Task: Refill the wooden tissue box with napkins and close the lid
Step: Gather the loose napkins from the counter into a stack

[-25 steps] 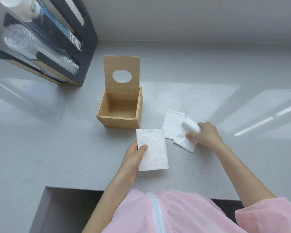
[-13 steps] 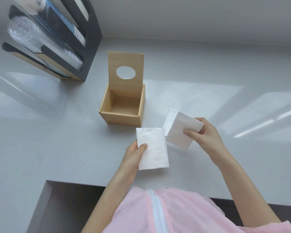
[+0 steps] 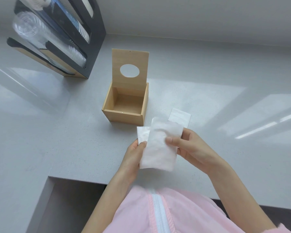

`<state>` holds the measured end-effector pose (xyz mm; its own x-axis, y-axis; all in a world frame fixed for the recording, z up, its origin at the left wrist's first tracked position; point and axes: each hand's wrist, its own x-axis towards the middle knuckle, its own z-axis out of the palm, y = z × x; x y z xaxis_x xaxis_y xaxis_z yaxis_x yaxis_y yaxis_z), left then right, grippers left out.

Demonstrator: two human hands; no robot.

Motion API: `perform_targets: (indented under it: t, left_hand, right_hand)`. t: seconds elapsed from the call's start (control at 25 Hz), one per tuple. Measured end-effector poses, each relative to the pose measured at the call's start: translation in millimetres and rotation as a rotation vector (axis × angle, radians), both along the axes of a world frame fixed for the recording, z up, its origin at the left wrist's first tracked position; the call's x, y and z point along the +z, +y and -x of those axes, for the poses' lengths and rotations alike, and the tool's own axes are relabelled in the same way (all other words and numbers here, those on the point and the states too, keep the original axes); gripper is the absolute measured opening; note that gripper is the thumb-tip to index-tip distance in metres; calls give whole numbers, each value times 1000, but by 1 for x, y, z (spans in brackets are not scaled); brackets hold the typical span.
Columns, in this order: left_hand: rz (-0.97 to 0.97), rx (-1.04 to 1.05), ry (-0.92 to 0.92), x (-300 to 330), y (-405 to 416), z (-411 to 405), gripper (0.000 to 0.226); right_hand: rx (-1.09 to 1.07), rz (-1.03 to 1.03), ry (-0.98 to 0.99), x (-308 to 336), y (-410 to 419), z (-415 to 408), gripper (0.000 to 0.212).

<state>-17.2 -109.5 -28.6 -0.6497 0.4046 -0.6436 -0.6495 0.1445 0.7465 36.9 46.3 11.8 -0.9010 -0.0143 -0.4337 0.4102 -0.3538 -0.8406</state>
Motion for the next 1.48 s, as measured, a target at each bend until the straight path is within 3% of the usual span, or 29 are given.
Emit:
perform_targets:
  t: [0.2,0.28,0.4,0.56,0.88,1.0,1.12,1.28,1.48]
  left_hand:
    - [-36,-17,19,0,-1,0,30]
    - [-38,-7,20,1,-1,0,33]
    - [-44,15,-20,0,1,2,38]
    - [-47,-2,-21,2,-1,3,34]
    - [88,-60,101,0,-3,0,24]
    - [88,-51,100,-1,-4,2,25]
    - [68,-30,92,1,-5,4,20]
    - [53,-22,90,1,-5,4,17]
    - [45,-23,82,0,-4,1,17]
  right_hand:
    - [103,-613,-124,-17,-14,11,23]
    - [99,-715,-119,-19,-16,14,22]
    - [51,-753,-120,-20,-20,17,7]
    - [24,-776,-136,-23,-26,20,19]
    - [-2,-795,-117,-30,-31,19,16]
    - [-67,-902,-71,-31,-12,24,11]
    - [-160,-1143,-101,-39,25,38,27]
    - [-15,-1282,-368,-61,53,47,63]
    - [-75,-1128,-395,-67,55,50,48]
